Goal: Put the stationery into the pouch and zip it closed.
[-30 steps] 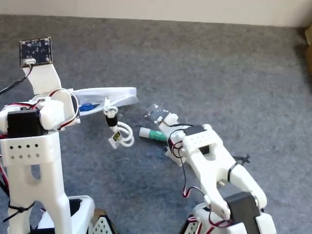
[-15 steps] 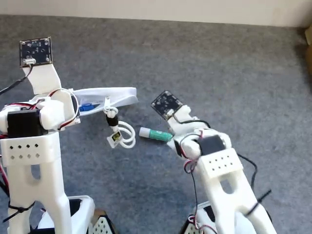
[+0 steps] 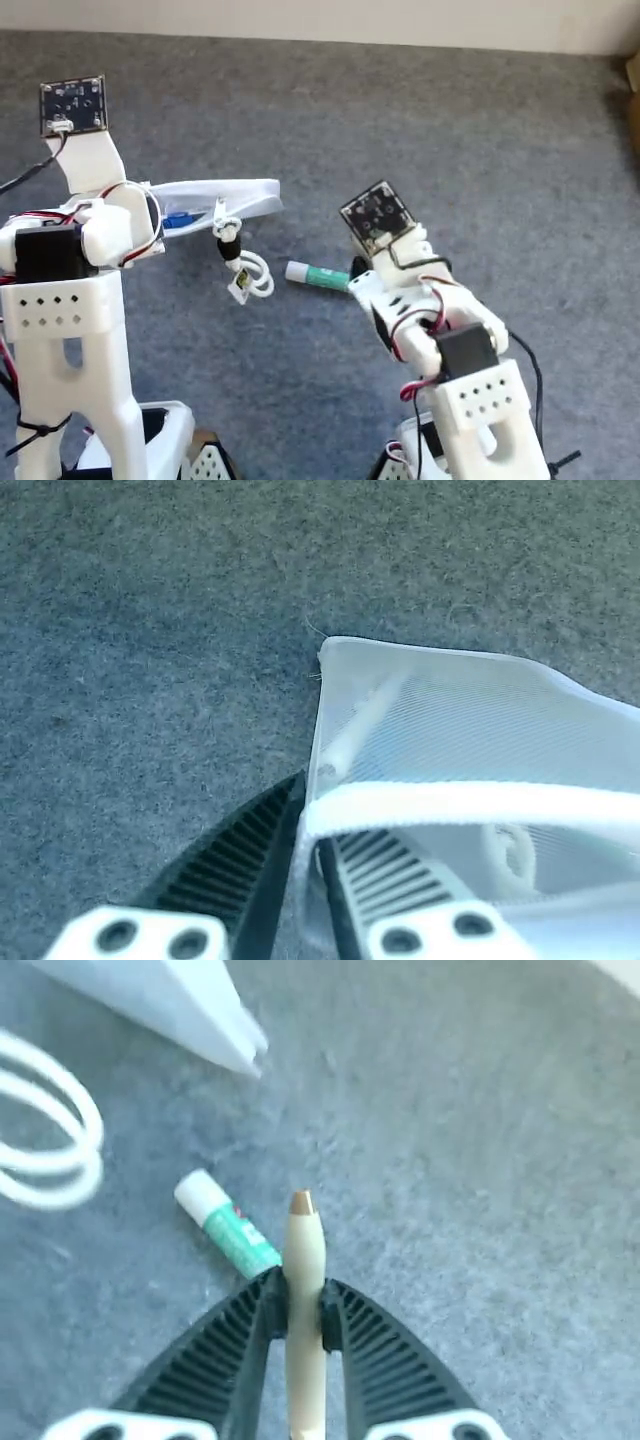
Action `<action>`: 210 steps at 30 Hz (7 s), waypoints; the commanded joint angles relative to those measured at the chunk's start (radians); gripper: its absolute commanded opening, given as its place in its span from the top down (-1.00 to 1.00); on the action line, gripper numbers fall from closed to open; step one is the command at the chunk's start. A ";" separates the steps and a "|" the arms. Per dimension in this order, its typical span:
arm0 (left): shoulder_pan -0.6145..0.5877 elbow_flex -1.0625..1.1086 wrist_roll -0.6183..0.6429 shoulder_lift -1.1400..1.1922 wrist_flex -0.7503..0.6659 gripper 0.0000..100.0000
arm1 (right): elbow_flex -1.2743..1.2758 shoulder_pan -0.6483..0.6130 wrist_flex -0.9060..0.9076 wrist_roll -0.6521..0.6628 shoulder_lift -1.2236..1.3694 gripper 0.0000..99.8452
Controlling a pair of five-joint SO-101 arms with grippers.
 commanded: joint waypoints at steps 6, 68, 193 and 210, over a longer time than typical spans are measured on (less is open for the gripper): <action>-0.010 -0.007 0.006 -0.004 -0.003 0.97 | -0.015 -0.117 -0.004 -0.084 -0.151 0.99; -0.008 0.015 0.006 -0.004 -0.005 0.97 | -0.025 -0.547 -1.167 -0.212 -0.248 0.99; -0.153 0.013 0.012 -0.071 -0.005 0.97 | 0.156 -0.219 -0.512 -0.074 0.409 0.51; -0.150 0.085 0.012 -0.150 -0.051 0.97 | -0.171 -0.220 -0.470 -0.051 0.928 0.49</action>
